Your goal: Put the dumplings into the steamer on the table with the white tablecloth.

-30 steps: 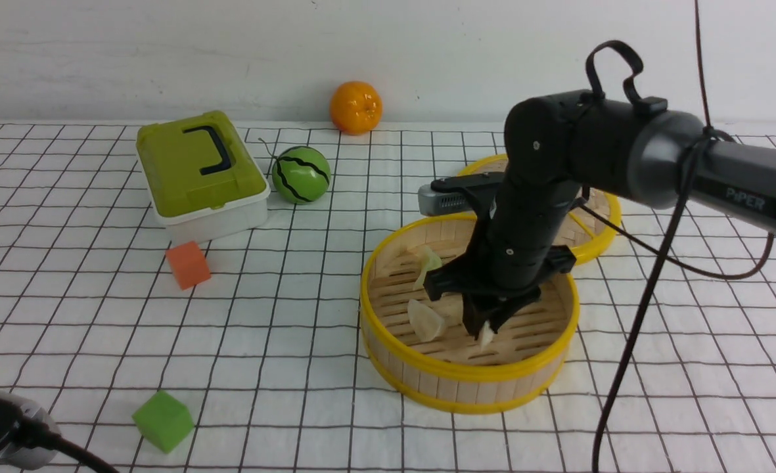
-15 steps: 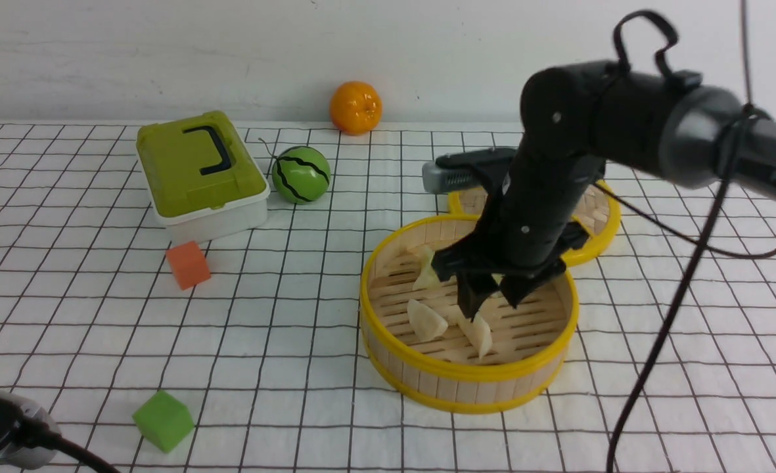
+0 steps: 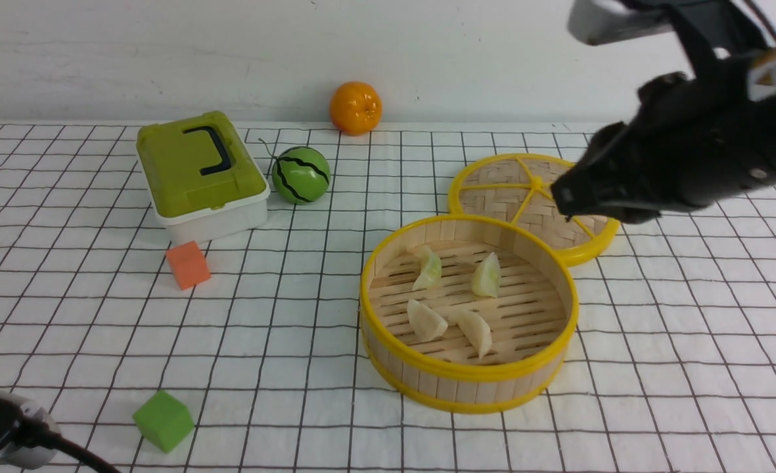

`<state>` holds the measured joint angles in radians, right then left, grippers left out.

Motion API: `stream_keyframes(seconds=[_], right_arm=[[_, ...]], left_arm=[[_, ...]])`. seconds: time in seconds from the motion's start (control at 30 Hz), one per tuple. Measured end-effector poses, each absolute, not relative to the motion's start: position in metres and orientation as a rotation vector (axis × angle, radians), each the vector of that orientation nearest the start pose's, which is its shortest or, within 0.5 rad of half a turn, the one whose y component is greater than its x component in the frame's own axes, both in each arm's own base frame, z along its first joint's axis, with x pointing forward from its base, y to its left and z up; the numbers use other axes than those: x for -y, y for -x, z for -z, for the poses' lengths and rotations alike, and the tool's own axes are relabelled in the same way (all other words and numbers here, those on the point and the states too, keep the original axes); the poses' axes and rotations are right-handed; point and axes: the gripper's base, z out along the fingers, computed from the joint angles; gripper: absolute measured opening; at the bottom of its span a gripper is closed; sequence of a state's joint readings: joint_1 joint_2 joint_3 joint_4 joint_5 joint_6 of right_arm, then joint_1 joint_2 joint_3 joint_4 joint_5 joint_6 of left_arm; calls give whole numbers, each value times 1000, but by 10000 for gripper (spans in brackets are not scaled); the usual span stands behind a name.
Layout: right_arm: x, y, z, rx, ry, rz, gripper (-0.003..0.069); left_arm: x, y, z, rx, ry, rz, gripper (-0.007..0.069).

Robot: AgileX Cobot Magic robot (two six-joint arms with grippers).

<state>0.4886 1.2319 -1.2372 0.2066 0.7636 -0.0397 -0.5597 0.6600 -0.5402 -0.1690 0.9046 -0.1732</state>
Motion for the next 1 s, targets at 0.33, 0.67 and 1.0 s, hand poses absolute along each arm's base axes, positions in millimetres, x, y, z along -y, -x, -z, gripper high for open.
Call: stream_keyframes(seconds=[0.33,0.67,1.0], right_arm=[[-79,-127,-397,-1842,464,-483,-12],[-48,-70,-397,-1681,440,-503,-9],[-40,-62,-392,-1622,449,-429,-6]], left_arm=[[66,-83,-268,-2530,-415,501,106],[66,-83,-268,-2530,-415,501,114],[66,-83,-268,-2530,-415,501,125]])
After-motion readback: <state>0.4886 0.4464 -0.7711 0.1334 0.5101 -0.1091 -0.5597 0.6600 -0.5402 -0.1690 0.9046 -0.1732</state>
